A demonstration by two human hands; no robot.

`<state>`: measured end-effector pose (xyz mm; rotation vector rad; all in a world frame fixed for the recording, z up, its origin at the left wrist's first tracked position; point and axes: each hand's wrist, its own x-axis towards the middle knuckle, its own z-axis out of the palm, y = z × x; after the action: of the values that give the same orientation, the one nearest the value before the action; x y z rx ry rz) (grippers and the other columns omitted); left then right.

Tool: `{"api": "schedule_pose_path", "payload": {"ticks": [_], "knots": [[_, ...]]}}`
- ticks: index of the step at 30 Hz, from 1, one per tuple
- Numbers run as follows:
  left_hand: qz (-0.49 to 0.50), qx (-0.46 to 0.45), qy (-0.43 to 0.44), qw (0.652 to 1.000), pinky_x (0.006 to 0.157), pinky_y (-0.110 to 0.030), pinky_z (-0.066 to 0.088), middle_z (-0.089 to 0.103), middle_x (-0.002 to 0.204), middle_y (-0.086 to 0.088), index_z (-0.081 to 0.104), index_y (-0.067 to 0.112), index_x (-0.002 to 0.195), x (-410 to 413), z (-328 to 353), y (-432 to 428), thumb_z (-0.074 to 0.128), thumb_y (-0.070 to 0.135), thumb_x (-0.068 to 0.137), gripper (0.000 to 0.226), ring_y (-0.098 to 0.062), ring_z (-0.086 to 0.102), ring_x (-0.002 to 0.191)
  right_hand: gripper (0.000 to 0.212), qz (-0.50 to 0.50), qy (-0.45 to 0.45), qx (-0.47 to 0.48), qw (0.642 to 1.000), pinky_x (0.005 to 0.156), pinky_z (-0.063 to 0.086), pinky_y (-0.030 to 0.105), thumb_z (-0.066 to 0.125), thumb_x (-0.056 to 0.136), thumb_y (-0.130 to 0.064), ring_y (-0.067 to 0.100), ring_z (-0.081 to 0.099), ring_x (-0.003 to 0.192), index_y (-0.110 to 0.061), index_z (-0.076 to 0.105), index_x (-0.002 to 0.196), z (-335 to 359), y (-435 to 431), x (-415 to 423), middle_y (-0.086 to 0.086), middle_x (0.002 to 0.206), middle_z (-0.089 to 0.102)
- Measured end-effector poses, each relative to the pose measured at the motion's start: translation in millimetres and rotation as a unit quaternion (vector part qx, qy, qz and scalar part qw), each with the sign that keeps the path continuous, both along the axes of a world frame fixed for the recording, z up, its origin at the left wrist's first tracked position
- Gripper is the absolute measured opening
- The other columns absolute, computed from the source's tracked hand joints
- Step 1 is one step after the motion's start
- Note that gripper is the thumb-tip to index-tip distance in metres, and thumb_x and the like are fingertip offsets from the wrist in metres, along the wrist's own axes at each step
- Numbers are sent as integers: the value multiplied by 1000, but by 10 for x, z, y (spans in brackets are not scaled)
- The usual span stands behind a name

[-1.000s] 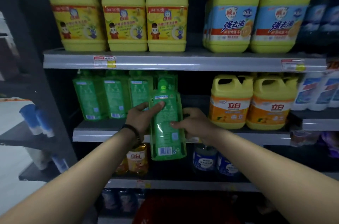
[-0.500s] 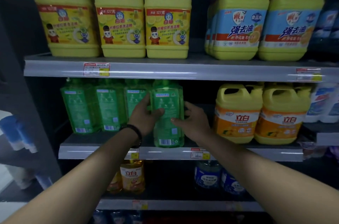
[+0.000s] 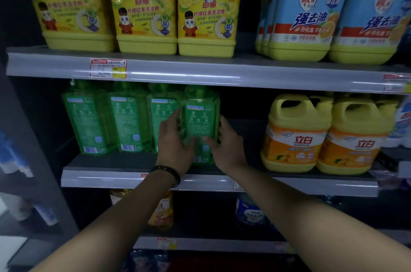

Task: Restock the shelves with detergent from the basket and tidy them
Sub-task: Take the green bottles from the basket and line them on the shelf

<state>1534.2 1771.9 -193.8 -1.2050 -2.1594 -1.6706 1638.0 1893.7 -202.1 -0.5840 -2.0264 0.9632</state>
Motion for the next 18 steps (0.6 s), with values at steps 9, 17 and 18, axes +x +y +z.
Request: {"api": "schedule_pose_path", "payload": {"ticks": [9, 17, 18], "knots": [[-35, -87, 82, 992, 107, -38, 45, 42, 148, -9, 31, 19, 161, 47, -46, -335, 74, 22, 96, 78, -28, 53, 131, 56, 13, -106, -23, 994, 96, 56, 31, 70, 103, -24, 22, 71, 118, -14, 49, 153, 177, -83, 297, 6, 131, 72], [-107, -106, 69, 986, 76, -23, 54, 69, 105, 16, 65, 32, 114, 600, -591, -1224, 68, 28, 100, 16, -5, 68, 91, 8, 3, -127, -34, 991, 74, 53, 24, 67, 105, -27, 3, 68, 85, -21, 71, 109, -440, -379, 1070, -9, 92, 72], [-117, -122, 48, 984, 74, -23, 55, 70, 103, 16, 65, 34, 112, 667, -733, -1302, 67, 31, 99, 13, -6, 69, 89, 6, 7, -131, -49, 990, 74, 55, 25, 67, 105, -25, 5, 70, 83, -21, 72, 104, -567, -426, 1156, -6, 88, 74]]}}
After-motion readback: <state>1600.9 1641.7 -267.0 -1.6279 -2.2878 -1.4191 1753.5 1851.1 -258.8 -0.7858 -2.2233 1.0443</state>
